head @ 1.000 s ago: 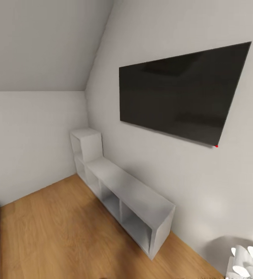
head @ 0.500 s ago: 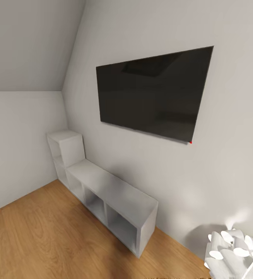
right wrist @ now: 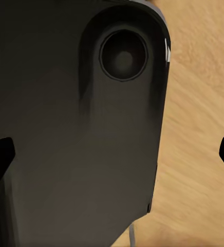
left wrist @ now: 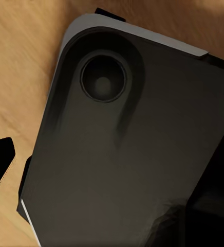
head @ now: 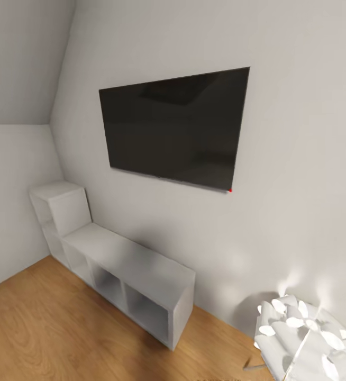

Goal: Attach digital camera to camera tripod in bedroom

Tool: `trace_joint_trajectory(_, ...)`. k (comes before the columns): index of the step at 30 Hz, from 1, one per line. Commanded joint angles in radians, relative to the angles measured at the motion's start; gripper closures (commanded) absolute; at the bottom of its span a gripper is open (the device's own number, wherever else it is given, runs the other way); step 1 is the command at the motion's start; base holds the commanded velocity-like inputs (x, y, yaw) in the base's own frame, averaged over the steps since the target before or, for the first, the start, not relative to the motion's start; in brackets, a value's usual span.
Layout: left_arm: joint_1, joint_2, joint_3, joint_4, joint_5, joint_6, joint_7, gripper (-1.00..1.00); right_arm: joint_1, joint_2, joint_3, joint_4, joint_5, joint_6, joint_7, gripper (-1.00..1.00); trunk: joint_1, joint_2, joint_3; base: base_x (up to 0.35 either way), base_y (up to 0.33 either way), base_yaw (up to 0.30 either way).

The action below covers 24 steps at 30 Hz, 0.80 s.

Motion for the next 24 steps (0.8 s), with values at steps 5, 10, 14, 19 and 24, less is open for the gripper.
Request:
trace_joint_trajectory(5, 0.000, 0.000, -0.001, -0.002, 0.006, 0.000, 0.000, -1.00, 0.000, -0.002, 0.000, 0.000, 0.004, -0.003, -0.001, -1.00, 0.000, 0.000, -0.001, 0.000, 0.000, -0.294)
trace_joint_trajectory(10, 0.000, 0.000, -0.001, -0.003, 0.006, 0.000, 0.001, -1.00, 0.000, -0.002, 0.000, 0.000, 0.004, -0.003, 0.000, -1.00, 0.000, 0.000, -0.001, 0.000, 0.000, -0.294)
trace_joint_trajectory(14, 0.000, 0.000, 0.000, -0.003, 0.007, 0.000, 0.001, -1.00, 0.000, -0.002, 0.000, 0.000, 0.005, -0.001, 0.002, -1.00, 0.000, 0.000, -0.001, 0.000, 0.000, -0.294)
trace_joint_trajectory(19, 0.000, 0.000, -0.001, -0.003, 0.006, 0.000, 0.000, -1.00, 0.000, -0.001, 0.001, 0.000, 0.006, 0.000, 0.003, -1.00, 0.000, 0.000, -0.001, 0.000, 0.000, -0.267)
trace_joint_trajectory(24, 0.000, 0.000, -0.001, -0.003, 0.006, 0.000, 0.000, -1.00, 0.000, -0.003, 0.001, 0.000, 0.006, 0.001, 0.005, -1.00, 0.000, 0.000, -0.001, 0.006, -0.023, -0.102)
